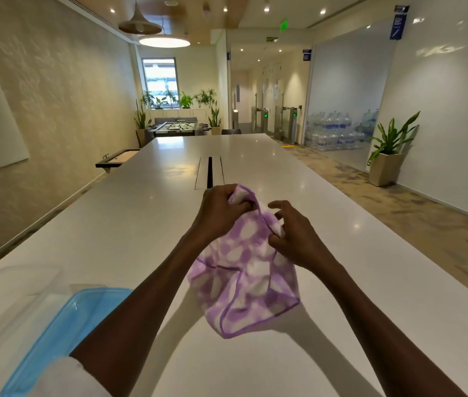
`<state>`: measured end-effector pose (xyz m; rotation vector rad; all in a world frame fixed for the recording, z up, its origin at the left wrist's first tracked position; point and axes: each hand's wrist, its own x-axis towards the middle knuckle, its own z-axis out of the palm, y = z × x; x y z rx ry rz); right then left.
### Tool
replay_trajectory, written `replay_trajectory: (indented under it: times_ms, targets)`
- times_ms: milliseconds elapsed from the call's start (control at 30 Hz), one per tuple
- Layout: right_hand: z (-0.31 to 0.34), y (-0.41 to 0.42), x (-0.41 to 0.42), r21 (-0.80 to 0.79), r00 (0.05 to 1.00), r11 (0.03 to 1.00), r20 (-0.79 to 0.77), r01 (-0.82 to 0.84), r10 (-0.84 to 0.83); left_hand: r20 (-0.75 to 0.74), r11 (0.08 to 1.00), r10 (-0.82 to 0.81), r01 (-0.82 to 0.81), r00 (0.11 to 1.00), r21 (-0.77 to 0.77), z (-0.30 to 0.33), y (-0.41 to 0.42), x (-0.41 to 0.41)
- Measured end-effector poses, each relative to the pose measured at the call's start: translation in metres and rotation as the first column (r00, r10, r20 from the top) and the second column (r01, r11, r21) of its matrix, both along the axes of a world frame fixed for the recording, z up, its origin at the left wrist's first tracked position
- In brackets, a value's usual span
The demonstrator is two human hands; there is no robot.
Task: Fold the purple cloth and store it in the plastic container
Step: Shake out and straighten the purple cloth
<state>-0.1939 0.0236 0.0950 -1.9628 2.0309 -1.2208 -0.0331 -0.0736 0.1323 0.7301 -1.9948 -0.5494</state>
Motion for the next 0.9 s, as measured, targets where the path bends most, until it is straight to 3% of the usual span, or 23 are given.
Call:
replay_trajectory:
  times_ms: [167,300,533,667,767,833,900]
  targets:
    - [-0.008,-0.012,-0.008,-0.128,0.974,0.977,-0.127,0.172,-0.189,-0.063,0.998,0.064,-0.063,0.996,0.022,0.022,-0.017,0.010]
    - [-0.007,-0.021,-0.019,-0.201,0.976,0.969,-0.132,0.146,-0.175,-0.142,0.995,0.094,-0.097,0.985,-0.010,0.043,-0.027,0.017]
    - [0.017,-0.032,-0.036,-0.352,0.973,0.935,0.194,-0.047,0.122,-0.283,0.987,0.162,-0.148,0.945,0.069,0.080,-0.052,0.030]
    - [0.042,-0.033,-0.035,-0.377,0.841,0.913,0.433,-0.157,0.323,-0.308,0.971,0.239,-0.220,0.921,0.096,0.093,-0.065,0.034]
    - [0.057,-0.029,-0.036,-0.327,0.752,0.859,0.422,-0.394,0.506,-0.308,0.970,0.240,-0.214,0.921,0.116,0.098,-0.069,0.033]
    - [0.066,-0.026,-0.035,-0.228,0.653,0.761,0.403,-0.607,0.642,-0.328,0.970,0.219,-0.168,0.919,0.175,0.103,-0.068,0.031]
    - [0.076,-0.027,-0.029,-0.195,0.585,0.689,0.400,-0.698,0.706,-0.329,0.971,0.147,-0.074,0.933,0.226,0.105,-0.066,0.026]
